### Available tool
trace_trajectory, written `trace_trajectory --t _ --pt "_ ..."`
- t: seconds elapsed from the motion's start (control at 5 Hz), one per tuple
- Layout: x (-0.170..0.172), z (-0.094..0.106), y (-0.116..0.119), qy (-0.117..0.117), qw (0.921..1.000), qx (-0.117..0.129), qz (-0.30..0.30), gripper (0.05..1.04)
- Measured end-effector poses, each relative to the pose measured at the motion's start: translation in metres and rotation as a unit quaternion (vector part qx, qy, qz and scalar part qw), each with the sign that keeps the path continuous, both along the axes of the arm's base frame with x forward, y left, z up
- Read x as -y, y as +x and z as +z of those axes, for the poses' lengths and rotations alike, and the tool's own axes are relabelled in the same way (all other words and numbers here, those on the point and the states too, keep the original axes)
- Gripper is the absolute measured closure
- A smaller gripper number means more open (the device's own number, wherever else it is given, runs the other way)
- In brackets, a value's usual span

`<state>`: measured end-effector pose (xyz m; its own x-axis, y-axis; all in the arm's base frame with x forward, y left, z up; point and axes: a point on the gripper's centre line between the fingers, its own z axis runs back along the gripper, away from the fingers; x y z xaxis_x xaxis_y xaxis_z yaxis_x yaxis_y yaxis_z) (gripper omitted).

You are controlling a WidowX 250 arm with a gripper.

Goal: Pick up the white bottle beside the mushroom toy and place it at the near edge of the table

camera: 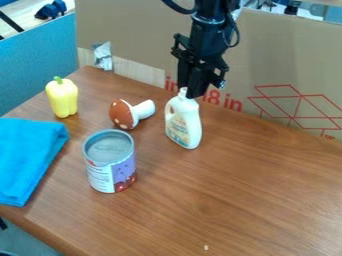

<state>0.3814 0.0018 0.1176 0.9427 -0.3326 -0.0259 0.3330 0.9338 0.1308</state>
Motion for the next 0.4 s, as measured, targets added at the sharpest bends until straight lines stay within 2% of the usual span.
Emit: trace_trajectory --t 0.2,0.4 --pt "0.003 0.001 -0.006 -0.012 0.9999 -0.004 -0.009 0.837" --pt "0.011 0.016 -0.018 -0.028 0.9992 0.01 -0.028 0.845"
